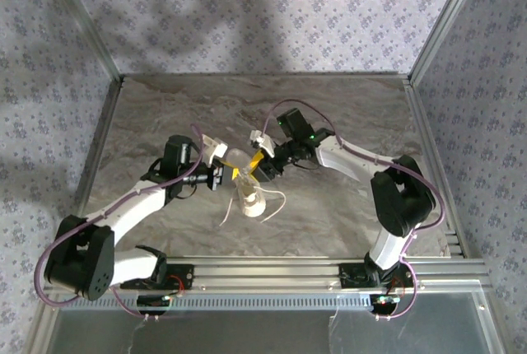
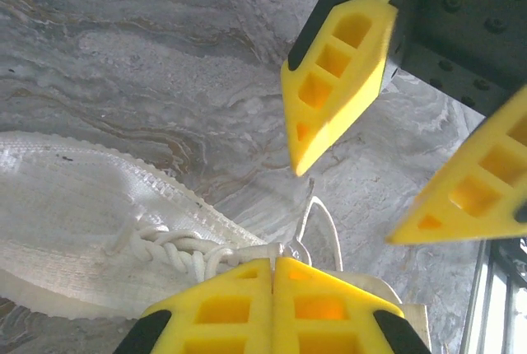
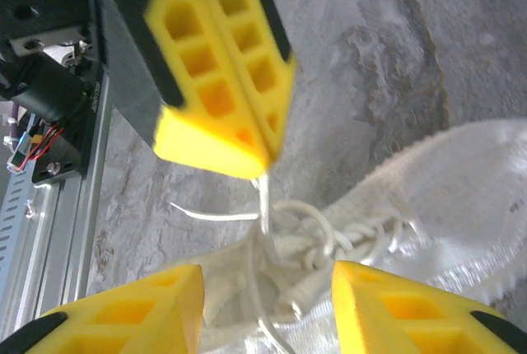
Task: Tie the shoes
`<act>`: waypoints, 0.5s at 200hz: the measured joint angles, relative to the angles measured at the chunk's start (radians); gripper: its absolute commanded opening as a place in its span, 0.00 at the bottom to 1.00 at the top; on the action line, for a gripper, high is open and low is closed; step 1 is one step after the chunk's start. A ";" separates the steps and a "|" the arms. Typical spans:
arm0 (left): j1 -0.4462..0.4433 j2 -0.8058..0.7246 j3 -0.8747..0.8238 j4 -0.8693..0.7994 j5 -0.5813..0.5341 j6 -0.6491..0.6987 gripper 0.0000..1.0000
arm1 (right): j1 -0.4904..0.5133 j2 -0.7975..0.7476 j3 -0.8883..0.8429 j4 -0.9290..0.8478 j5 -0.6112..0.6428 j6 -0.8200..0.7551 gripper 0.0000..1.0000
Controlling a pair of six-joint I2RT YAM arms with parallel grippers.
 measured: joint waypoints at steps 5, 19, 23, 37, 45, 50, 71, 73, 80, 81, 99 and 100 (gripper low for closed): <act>0.000 -0.003 0.000 -0.002 -0.001 0.004 0.00 | -0.004 0.006 0.005 -0.012 0.003 0.003 0.45; 0.000 -0.015 0.000 -0.011 -0.008 0.010 0.00 | -0.012 0.038 0.042 -0.048 0.010 0.008 0.46; 0.000 -0.017 -0.001 -0.012 -0.008 0.011 0.00 | -0.013 0.048 0.053 -0.055 0.011 0.010 0.46; 0.000 -0.027 -0.003 -0.016 -0.012 0.014 0.00 | -0.012 0.108 0.114 -0.080 0.012 0.018 0.48; 0.000 -0.031 -0.004 -0.017 -0.012 0.015 0.00 | -0.010 0.143 0.146 -0.096 0.006 0.021 0.49; 0.000 -0.034 -0.005 -0.017 -0.013 0.016 0.00 | -0.009 0.158 0.161 -0.103 0.003 0.021 0.49; 0.000 -0.044 -0.006 -0.021 -0.015 0.026 0.00 | 0.004 0.223 0.212 -0.136 -0.016 0.020 0.50; 0.000 -0.045 -0.006 -0.021 -0.016 0.026 0.00 | 0.006 0.227 0.215 -0.139 -0.016 0.019 0.50; 0.000 -0.048 -0.007 -0.022 -0.016 0.030 0.00 | 0.011 0.241 0.223 -0.152 -0.021 0.016 0.50; 0.000 -0.050 -0.007 -0.022 -0.016 0.030 0.00 | 0.012 0.243 0.224 -0.154 -0.022 0.015 0.50; 0.000 -0.059 -0.008 -0.026 -0.018 0.037 0.00 | 0.023 0.272 0.245 -0.176 -0.030 0.014 0.50; 0.000 -0.060 -0.008 -0.026 -0.018 0.038 0.00 | 0.023 0.274 0.246 -0.178 -0.031 0.013 0.50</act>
